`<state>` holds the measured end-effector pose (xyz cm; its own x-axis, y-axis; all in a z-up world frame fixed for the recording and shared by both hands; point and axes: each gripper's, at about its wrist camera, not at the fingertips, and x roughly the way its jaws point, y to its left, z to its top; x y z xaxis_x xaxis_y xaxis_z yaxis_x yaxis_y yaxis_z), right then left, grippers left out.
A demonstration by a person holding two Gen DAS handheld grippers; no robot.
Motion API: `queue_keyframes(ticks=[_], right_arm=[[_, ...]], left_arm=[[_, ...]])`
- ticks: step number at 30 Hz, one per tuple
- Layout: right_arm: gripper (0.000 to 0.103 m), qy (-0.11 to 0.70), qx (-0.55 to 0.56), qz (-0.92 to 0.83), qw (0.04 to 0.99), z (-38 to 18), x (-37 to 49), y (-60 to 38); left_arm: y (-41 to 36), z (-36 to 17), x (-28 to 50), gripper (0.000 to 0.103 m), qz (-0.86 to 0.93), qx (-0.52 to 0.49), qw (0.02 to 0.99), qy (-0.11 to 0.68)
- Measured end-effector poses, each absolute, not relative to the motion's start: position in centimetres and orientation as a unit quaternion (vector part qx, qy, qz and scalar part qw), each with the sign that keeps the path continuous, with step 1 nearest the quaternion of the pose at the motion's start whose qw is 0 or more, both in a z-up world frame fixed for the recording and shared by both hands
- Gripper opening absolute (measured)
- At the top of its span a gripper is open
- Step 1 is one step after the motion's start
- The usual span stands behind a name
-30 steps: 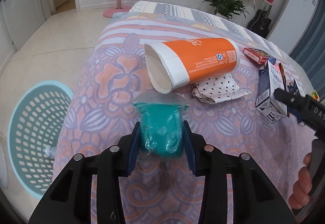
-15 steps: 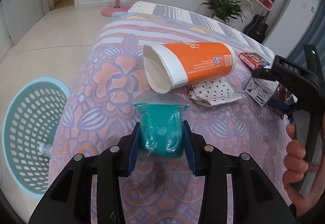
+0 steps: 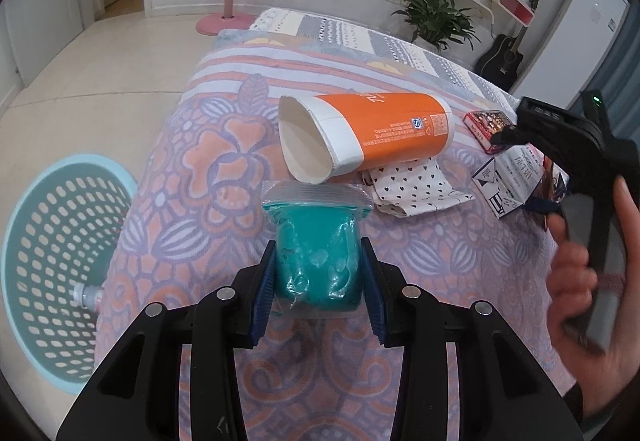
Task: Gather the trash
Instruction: 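Grasp the white milk carton with the right tool while the left tool holds the teal packet, then carry both items over the blue basket and open both tools to drop them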
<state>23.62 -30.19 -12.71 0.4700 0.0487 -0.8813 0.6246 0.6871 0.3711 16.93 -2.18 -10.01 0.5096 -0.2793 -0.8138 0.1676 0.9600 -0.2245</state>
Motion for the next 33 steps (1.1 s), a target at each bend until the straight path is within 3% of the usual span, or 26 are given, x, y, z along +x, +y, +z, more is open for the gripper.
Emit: queue_keyframes(ticks=[4, 6, 15, 22, 33], right_arm=[[0.091, 0.503, 0.304, -0.210, 0.782, -12.8, 25.6, -29.8], [0.081, 0.508, 0.281, -0.217, 0.785, -12.8, 25.4, -29.6], [0.063, 0.496, 0.258, -0.103, 0.823, -12.4, 20.3, -27.9], [0.062, 0.471, 0.250, -0.030, 0.846, -9.8, 17.6, -25.1], [0.062, 0.386, 0.131, 0.122, 0.905, 0.8, 17.7, -12.1]], left_arm=[[-2.0, -9.7, 16.7, 0.038, -0.133, -0.064, 0.866, 0.478], [-1.8, -9.5, 16.6, 0.038, -0.135, -0.066, 0.867, 0.475], [0.0, -8.2, 15.2, 0.038, -0.143, -0.080, 0.873, 0.460], [2.3, -5.2, 13.5, 0.038, -0.156, -0.114, 0.887, 0.419], [12.1, 0.5, 12.7, 0.038, -0.061, -0.177, 0.915, 0.357]])
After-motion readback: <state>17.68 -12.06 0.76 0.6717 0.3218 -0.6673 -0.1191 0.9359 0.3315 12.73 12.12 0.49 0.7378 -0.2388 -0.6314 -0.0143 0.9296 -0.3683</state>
